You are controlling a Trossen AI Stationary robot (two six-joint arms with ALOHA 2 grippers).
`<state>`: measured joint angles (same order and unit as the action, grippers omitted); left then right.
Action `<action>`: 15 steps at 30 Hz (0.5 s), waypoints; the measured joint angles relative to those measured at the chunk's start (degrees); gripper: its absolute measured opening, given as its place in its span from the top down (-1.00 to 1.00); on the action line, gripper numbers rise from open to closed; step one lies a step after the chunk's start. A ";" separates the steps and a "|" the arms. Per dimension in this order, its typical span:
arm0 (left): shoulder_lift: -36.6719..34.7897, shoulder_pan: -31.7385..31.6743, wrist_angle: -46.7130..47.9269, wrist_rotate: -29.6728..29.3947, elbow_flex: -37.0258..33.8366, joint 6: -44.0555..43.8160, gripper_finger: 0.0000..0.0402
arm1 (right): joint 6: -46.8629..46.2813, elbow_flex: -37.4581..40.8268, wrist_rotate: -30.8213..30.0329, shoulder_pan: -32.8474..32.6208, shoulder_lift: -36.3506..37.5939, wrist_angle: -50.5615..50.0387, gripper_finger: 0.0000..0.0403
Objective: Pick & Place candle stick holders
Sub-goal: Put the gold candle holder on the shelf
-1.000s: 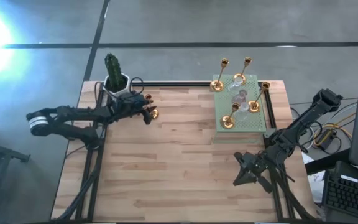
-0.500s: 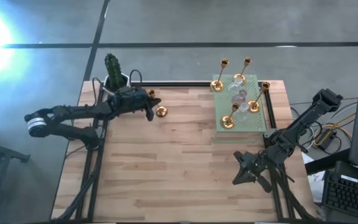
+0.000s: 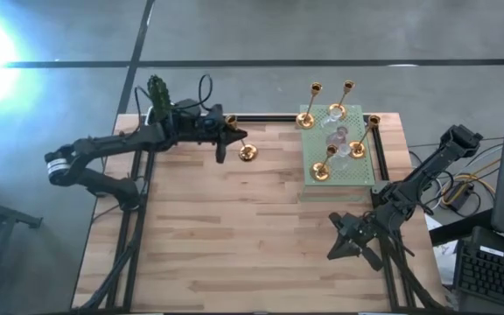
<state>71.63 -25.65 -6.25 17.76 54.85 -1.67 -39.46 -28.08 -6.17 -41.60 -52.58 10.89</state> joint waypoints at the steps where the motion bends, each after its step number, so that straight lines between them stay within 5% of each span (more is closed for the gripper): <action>1: 0.90 0.19 0.26 0.56 1.15 0.02 0.92 | 0.00 0.00 0.00 0.00 0.00 0.00 0.96; 15: 19.32 1.13 1.57 6.96 21.01 2.84 0.92 | 0.04 0.00 -1.43 0.02 -0.02 -0.01 0.96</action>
<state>90.95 -24.52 -4.68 24.72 75.86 1.17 -39.42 -28.08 -7.60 -41.59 -52.59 10.88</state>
